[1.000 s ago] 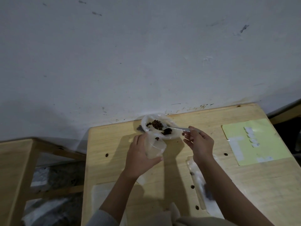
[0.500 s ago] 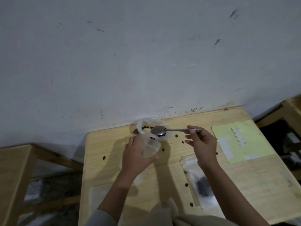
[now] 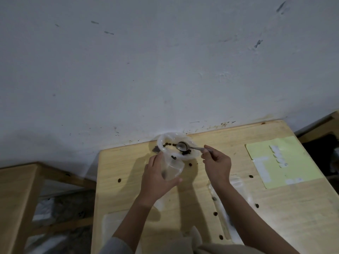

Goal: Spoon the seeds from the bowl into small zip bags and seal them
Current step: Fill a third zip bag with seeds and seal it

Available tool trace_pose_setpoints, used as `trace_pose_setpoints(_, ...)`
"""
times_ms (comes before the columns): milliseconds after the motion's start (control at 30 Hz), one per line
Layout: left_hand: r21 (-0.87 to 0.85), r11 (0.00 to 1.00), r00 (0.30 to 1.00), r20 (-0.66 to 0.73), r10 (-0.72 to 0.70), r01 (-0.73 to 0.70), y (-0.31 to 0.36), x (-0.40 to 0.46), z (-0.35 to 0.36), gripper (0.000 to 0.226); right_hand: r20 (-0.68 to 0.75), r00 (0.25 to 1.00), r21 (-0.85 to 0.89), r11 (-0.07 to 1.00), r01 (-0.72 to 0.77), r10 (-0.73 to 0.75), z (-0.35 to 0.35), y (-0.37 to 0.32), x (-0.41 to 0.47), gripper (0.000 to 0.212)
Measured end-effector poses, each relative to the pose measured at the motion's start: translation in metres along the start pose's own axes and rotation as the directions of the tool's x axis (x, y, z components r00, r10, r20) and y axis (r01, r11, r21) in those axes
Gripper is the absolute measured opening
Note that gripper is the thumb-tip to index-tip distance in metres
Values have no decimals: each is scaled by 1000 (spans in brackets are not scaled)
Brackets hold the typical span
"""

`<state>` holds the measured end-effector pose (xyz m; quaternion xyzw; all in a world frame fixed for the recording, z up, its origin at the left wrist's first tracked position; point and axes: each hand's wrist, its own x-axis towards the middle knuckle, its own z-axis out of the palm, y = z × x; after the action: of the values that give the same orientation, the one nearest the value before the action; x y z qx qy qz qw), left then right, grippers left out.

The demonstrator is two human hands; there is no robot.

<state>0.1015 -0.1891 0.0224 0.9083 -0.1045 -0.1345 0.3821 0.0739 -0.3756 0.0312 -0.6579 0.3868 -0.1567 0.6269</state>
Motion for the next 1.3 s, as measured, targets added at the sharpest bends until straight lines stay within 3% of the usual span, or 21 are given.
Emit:
trace_pose_setpoints(400, -54, 998, 998, 48, 27, -24, 6, 13, 3, 105, 51, 973, -55, 973, -223, 225, 39, 7, 7, 17)
trace_pose_setpoints(600, -37, 999, 999, 41, 33, -31, 0, 10, 2, 104, 47, 942, 15, 943, -332, 331, 45, 3, 6, 23)
trace_pose_setpoints(1000, -20, 1000, 999, 41, -3, 4, -9, 5, 1, 105, 12, 932, 148, 921, -359, 362, 16, -7, 5, 11)
trace_pose_setpoints(1300, 35, 999, 1000, 21, -11, 11, -5, -2, -1, 106, 25, 970, 192, 951, -242, 242, -27, -25, -5, 12)
